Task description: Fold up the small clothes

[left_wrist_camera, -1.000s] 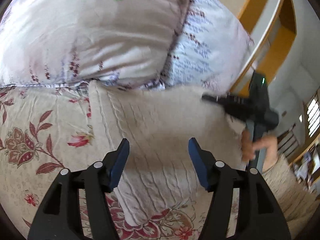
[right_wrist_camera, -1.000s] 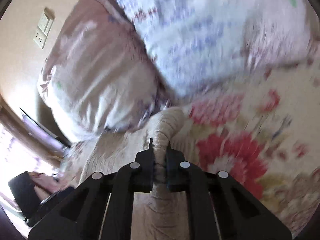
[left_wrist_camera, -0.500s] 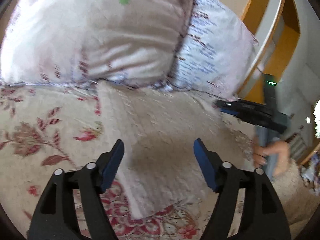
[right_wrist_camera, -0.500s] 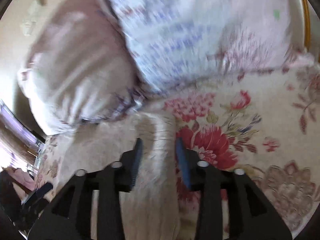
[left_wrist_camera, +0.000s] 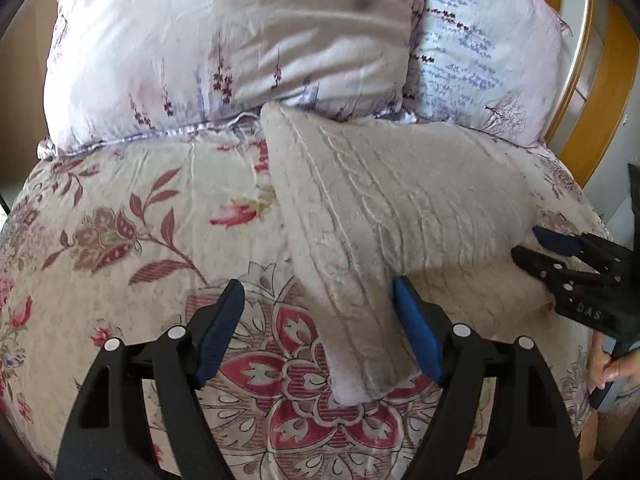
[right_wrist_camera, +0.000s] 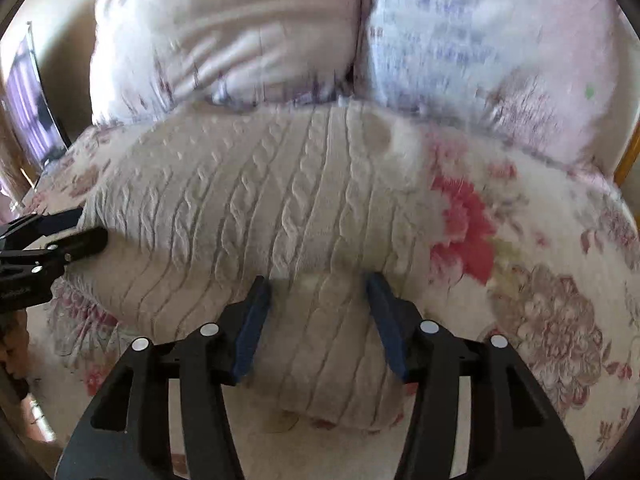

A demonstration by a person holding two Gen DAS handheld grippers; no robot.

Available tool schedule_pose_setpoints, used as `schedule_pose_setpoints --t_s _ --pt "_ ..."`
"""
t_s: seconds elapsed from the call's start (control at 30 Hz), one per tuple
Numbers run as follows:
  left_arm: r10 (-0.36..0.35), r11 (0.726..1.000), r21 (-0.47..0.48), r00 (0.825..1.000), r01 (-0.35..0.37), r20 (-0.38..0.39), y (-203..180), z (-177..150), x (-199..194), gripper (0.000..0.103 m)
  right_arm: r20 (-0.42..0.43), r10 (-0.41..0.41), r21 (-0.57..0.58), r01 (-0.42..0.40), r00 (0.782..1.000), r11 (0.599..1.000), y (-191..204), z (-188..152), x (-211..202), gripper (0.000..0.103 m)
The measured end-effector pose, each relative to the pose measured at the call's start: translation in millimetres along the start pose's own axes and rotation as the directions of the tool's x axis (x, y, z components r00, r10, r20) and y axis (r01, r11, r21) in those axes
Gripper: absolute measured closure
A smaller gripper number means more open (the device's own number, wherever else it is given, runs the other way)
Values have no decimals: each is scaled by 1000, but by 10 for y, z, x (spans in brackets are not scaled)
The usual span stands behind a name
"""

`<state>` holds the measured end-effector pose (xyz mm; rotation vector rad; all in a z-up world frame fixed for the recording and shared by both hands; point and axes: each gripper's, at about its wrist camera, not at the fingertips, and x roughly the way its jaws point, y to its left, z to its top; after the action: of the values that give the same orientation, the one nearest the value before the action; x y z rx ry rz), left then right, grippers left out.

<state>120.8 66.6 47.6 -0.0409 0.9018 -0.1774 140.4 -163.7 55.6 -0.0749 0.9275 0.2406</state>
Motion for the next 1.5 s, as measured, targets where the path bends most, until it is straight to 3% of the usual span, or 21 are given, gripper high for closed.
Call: schedule_pose_setpoints --t_s 0.07,0.13,0.27,0.33,0.43,0.5,0.77,0.93,1.3,1.5 --pt "-28 1000 -15 999 28 24 11 -39 -74 26 28 18 42 -19 999 999 -41 15 -133 44" --pt "-43 999 -4 997 43 71 -4 -109 -197 26 84 23 62 -29 996 998 -78 -4 -279 28" --pt "-28 999 19 989 26 147 -26 -265 -410 6 190 -6 88 -11 982 996 -115 -113 -577 10" --pt "13 1000 18 984 -16 176 -42 -342 -503 2 228 -20 96 -2 973 995 -119 -167 -713 2" --pt "50 998 18 981 -54 186 -77 -404 -580 2 233 -32 87 12 972 996 -102 -231 -754 1" --pt "65 998 12 983 -68 170 -92 -431 -590 2 193 -49 86 32 980 996 -73 -272 -721 1" --pt "99 995 27 994 -100 56 -247 -512 -424 2 60 -11 117 4 998 993 25 -469 -486 1" --pt "137 989 47 991 -137 -1 -326 -507 -275 2 -4 -26 90 26 1000 996 144 -498 -347 1" --pt "141 990 35 987 -139 -76 -313 -490 -106 2 -63 -31 131 39 998 991 131 -514 -187 1" --pt "131 991 33 988 -128 -77 -299 -491 -91 2 -85 -84 91 92 993 992 211 -510 -153 1"
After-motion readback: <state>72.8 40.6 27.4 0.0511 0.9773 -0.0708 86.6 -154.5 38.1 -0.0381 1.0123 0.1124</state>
